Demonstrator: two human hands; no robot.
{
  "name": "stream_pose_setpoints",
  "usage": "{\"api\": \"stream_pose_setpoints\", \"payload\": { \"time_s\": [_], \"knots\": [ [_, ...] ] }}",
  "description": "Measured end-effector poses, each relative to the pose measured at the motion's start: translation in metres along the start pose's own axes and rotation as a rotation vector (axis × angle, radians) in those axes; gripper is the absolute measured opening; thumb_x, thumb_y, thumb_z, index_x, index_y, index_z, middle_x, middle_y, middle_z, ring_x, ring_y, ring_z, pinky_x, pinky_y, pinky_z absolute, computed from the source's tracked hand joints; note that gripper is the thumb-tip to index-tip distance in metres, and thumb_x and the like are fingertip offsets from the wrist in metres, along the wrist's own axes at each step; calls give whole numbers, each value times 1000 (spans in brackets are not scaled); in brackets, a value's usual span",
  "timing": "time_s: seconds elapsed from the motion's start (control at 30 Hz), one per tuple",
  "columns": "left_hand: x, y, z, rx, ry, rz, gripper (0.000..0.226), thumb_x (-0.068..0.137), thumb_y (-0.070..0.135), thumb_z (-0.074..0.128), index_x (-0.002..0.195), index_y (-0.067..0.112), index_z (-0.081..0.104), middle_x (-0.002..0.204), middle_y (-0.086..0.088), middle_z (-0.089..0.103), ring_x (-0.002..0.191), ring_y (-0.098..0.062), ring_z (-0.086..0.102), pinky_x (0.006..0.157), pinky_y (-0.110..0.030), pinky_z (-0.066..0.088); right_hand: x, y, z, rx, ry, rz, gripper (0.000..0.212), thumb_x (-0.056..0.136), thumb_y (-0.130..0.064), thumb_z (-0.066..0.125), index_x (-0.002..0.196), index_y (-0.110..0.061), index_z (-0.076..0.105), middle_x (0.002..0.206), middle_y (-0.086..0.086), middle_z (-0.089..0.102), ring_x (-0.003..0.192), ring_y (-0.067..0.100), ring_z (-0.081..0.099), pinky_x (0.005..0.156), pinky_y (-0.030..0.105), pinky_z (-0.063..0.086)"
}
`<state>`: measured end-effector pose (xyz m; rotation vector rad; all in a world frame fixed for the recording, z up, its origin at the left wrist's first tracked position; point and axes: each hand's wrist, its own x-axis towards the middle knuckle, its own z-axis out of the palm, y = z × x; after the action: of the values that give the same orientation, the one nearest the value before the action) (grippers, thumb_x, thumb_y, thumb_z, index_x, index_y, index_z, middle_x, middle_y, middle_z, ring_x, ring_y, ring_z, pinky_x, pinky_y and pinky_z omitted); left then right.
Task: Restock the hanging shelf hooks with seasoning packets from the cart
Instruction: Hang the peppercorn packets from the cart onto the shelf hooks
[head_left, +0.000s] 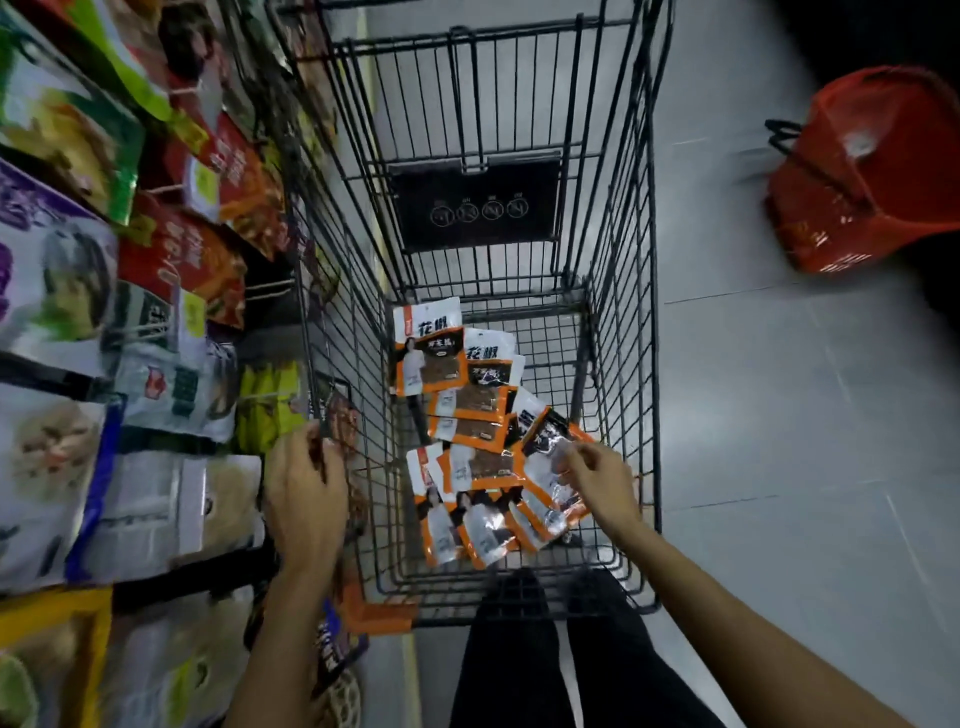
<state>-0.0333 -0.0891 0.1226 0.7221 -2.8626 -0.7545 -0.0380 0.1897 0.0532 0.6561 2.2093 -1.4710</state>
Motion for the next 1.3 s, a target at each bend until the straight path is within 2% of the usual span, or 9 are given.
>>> {"api": "stream_pose_setpoints", "payload": {
  "time_s": [0.1, 0.23, 0.47, 0.57, 0.7, 0.9, 1.1, 1.2, 1.3],
  "knots": [
    [31, -16, 20, 61, -36, -64, 44, 96, 22, 52, 134, 0, 45, 129, -23, 51, 119, -38, 48, 97, -48, 39, 47, 12, 35, -26, -14, 49, 24, 100, -17, 47, 88, -5, 64, 86, 12, 69, 83, 27, 66, 83, 47, 54],
    [58, -28, 49, -38, -76, -128, 56, 98, 34, 48, 143, 4, 34, 142, -20, 43, 127, -37, 43, 101, -46, 37, 108, 31, 82, -60, 2, 122, 22, 99, -17, 48, 94, 0, 62, 92, 18, 67, 88, 30, 63, 78, 40, 50],
    [78, -44, 69, -68, -52, -99, 48, 99, 34, 42, 128, -4, 47, 120, -24, 58, 110, -41, 53, 89, -44, 43, 196, 34, 134, -157, 73, 123, 37, 95, -32, 58, 111, 1, 57, 109, 17, 63, 102, 31, 59, 87, 40, 47],
    [78, -40, 70, -88, 10, -29, 21, 100, 25, 46, 102, 5, 52, 85, -4, 55, 73, -15, 50, 59, -19, 26, 220, 37, 148, -241, 78, 159, 44, 90, -31, 65, 116, 3, 55, 119, 20, 59, 111, 34, 57, 93, 42, 48],
    [78, -39, 70, -109, 22, 0, 10, 101, 24, 46, 95, 16, 47, 72, 13, 47, 62, 14, 47, 54, -4, 33, 234, 40, 157, -147, 88, 317, 43, 82, -24, 73, 114, 2, 59, 117, 19, 62, 107, 33, 61, 93, 45, 51],
    [77, -39, 66, -123, 9, -22, 21, 101, 26, 45, 105, 8, 54, 77, 0, 56, 65, -10, 53, 55, -12, 39, 216, 29, 153, -14, 151, 296, 6, 92, -14, 56, 91, -8, 54, 98, 14, 62, 91, 28, 58, 81, 39, 51],
    [71, -3, 48, 40, 267, 285, 31, 97, 10, 47, 125, -4, 49, 120, -26, 55, 113, -37, 52, 99, -34, 39, 158, 10, 93, 237, 221, 176, 24, 96, 1, 45, 115, -4, 57, 98, 12, 66, 89, 25, 63, 78, 39, 54],
    [68, 26, 70, -97, 107, 251, 34, 95, 16, 54, 126, 1, 51, 122, -17, 55, 114, -25, 51, 100, -25, 39, 124, 1, 64, 416, 160, 146, 21, 96, 2, 44, 109, -7, 59, 83, 3, 66, 79, 22, 65, 69, 38, 57],
    [67, 45, 103, -378, -354, -87, 48, 88, 33, 64, 130, 14, 50, 124, -2, 58, 113, -16, 54, 91, -28, 46, 97, -9, 52, 594, -71, 118, 25, 96, -3, 46, 107, -17, 63, 84, -1, 74, 76, 17, 72, 58, 27, 57]
  ]
}}
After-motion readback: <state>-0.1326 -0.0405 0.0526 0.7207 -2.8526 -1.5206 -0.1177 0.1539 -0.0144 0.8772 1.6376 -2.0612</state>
